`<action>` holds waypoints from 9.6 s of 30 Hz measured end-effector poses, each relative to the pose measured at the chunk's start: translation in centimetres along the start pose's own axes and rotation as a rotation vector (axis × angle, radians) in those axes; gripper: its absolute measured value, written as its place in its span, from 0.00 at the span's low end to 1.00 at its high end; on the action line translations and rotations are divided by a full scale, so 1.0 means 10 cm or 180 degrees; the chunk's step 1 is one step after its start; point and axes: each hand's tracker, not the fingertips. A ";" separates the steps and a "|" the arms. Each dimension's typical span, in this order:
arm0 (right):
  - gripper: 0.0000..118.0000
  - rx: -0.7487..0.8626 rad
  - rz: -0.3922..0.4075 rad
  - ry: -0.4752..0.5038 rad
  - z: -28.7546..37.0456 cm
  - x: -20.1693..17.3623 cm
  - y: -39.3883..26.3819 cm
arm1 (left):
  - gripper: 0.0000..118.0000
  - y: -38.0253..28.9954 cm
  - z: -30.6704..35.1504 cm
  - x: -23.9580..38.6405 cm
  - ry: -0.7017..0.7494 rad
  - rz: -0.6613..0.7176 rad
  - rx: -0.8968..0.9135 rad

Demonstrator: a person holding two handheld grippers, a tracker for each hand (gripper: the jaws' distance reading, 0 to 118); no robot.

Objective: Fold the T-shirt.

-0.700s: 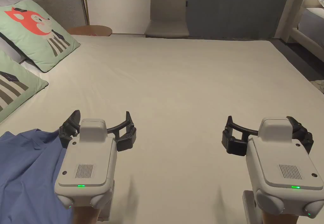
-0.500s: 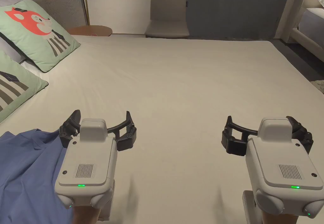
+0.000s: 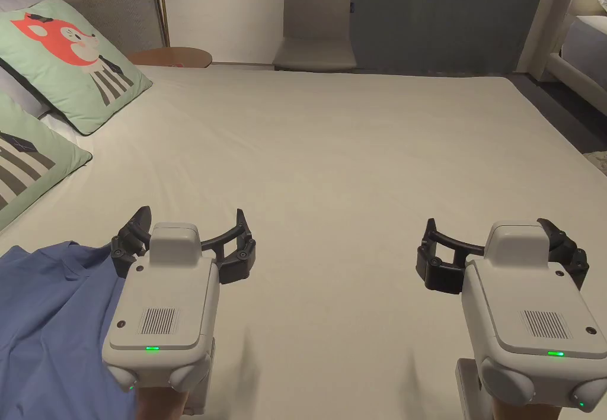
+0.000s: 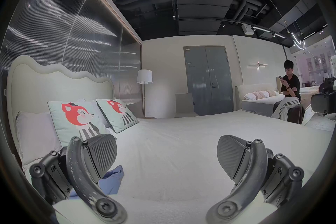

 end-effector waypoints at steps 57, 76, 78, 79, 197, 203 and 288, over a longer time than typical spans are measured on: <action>0.01 0.0017 0.0026 -0.0017 -0.03 -0.06 0.02 | 0.00 0.08 -0.01 0.02 -0.0143 0.0031 0.0051; 0.01 0.0089 -0.0068 0.0905 -0.27 -1.11 0.17 | 0.00 0.10 0.31 -1.07 0.0757 0.0016 -0.0072; 0.01 0.0097 -0.0077 0.1097 -0.29 -1.37 0.19 | 0.00 0.11 0.42 -1.32 0.0962 0.0013 -0.0101; 0.01 0.0096 -0.0092 0.1205 -0.28 -1.51 0.21 | 0.00 0.11 0.49 -1.45 0.1073 0.0003 -0.0103; 0.01 -0.0012 -0.0261 0.0066 0.01 0.37 0.08 | 0.92 0.48 -0.44 0.62 -0.0945 0.0058 -0.0941; 0.01 0.0050 -0.0271 0.0133 -0.05 0.28 0.10 | 0.92 0.62 -0.35 0.09 -0.0350 0.0134 -0.0355; 0.12 -0.2007 -0.0293 0.0711 -1.64 0.30 -0.63 | 0.02 -0.38 -0.49 -0.22 -0.1139 0.1233 -0.2501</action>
